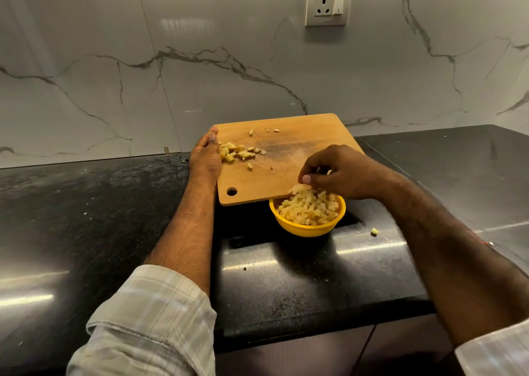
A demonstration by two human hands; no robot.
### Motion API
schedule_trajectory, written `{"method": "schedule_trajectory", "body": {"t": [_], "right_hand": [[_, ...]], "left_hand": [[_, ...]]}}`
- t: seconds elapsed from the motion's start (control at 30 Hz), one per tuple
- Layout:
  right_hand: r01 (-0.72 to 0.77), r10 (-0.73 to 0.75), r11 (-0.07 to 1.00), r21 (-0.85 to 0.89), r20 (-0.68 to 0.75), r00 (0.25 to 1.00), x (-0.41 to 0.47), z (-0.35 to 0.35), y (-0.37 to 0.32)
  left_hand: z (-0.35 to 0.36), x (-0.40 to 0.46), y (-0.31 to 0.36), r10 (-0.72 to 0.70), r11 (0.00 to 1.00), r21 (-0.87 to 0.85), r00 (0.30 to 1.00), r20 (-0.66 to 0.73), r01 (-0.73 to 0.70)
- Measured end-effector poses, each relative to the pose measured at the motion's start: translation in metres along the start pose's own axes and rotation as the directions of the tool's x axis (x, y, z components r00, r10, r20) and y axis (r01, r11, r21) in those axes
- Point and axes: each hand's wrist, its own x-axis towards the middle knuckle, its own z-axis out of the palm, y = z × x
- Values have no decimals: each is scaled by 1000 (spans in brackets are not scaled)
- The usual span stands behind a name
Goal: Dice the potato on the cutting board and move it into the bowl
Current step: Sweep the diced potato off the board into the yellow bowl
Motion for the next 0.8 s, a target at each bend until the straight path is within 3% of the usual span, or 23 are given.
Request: {"method": "schedule_trajectory", "body": {"t": [0.17, 0.47, 0.8], "right_hand": [[-78, 96, 993, -84, 237, 967, -13, -17, 8], [3, 4, 997, -71, 102, 995, -5, 1, -7], [59, -46, 997, -46, 249, 968, -22, -8, -9]], "left_hand": [[-3, 3, -1, -1, 1000, 14, 1000, -1, 1], [-3, 2, -1, 5, 1000, 22, 1000, 5, -5], [-2, -1, 1, -6, 999, -33, 1000, -5, 6]]}}
